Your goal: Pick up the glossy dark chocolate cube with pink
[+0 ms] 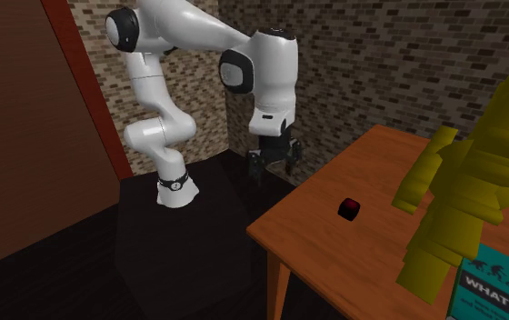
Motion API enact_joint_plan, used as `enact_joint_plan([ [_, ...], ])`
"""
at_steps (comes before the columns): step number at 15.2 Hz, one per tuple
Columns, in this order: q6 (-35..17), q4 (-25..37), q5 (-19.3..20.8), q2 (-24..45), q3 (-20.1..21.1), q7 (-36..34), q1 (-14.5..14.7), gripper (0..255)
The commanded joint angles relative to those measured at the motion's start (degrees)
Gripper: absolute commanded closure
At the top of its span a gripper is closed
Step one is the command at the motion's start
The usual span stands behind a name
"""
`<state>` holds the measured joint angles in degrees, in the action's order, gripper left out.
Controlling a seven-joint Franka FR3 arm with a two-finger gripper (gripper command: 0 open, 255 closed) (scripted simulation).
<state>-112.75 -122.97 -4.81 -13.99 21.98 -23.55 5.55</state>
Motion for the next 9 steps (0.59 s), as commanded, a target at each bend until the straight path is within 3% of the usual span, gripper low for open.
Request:
enact_joint_plan([
  [1,-1.1,2.4,1.2,3.7,2.0,-2.8,0.6,0],
  [9,-2.6,15.6,9.9,20.8,7.3,-13.6,4.3,0],
])
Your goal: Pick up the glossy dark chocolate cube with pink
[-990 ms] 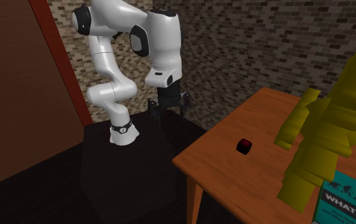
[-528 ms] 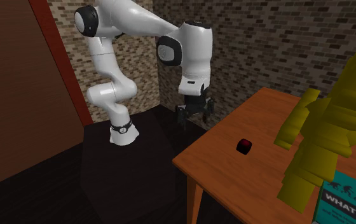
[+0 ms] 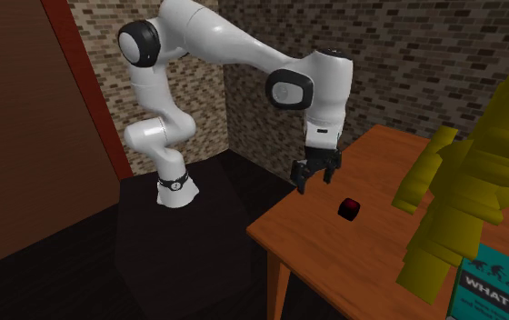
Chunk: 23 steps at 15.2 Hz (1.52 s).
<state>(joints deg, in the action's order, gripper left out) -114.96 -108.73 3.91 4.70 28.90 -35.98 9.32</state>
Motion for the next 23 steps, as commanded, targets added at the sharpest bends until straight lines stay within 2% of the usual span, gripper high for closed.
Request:
enact_joint_plan([
  [1,-0.3,3.3,2.5,4.4,0.7,-2.5,1.3,0],
  [8,2.7,18.8,10.5,19.6,0.6,-9.2,8.7,0],
  [17,-2.3,15.4,11.6,21.4,0.0,-10.1,8.9,0],
  [18,-2.3,15.4,11.6,21.4,0.0,-10.1,8.9,255],
  [23,-2.4,15.3,11.6,21.3,0.0,-10.1,8.9,255],
])
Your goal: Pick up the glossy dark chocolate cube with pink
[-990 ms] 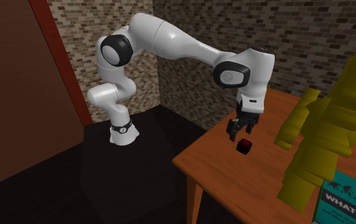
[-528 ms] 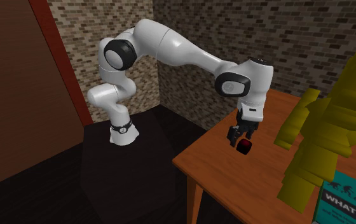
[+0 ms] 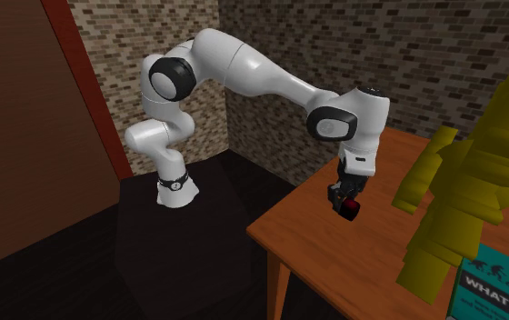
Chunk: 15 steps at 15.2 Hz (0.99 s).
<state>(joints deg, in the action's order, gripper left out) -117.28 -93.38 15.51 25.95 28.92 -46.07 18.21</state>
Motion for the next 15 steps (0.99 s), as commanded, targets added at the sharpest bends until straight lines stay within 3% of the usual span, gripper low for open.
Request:
enact_joint_plan([
  [1,0.0,0.0,0.0,0.1,0.0,0.0,0.0,255],
  [15,7.3,5.3,-1.6,-2.2,0.8,1.3,-0.1,255],
])
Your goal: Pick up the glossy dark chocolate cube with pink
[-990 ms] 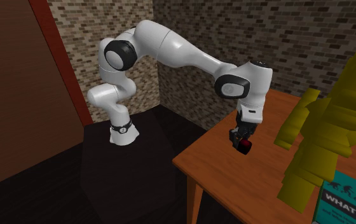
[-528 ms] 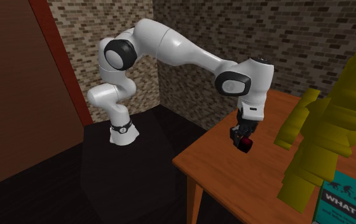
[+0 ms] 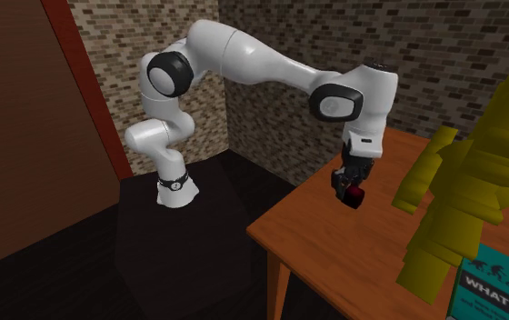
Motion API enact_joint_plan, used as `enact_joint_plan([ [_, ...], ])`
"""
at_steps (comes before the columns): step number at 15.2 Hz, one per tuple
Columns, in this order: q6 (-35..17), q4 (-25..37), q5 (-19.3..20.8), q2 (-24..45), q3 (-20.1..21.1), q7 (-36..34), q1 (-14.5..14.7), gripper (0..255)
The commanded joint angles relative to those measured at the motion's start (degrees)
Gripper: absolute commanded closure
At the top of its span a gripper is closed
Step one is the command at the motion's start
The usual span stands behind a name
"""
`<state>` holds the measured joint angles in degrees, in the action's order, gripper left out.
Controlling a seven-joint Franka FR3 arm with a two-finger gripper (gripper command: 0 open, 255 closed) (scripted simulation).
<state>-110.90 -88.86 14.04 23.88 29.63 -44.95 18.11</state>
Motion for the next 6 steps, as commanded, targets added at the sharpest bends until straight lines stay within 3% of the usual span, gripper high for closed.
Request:
enact_joint_plan([
  [1,1.6,1.4,-0.2,-0.3,0.1,0.2,0.1,255],
  [6,3.9,3.3,-0.5,-0.6,0.3,0.5,0.2,255],
])
